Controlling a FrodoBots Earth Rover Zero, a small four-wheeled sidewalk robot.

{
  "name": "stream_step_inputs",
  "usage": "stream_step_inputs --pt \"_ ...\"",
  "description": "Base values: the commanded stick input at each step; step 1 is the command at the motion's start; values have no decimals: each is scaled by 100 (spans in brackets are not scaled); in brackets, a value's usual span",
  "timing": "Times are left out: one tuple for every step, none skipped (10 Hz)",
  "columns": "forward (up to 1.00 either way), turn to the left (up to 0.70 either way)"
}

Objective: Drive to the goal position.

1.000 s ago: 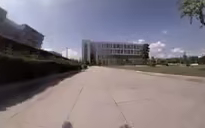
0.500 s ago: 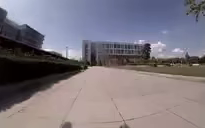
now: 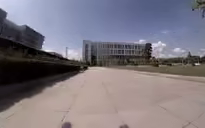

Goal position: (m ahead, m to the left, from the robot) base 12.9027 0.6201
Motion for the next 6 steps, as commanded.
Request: stream_step_inputs --pt "100 0" --pt "100 0" --pt "100 0" --pt "100 0" --pt "100 0" --pt "100 0"
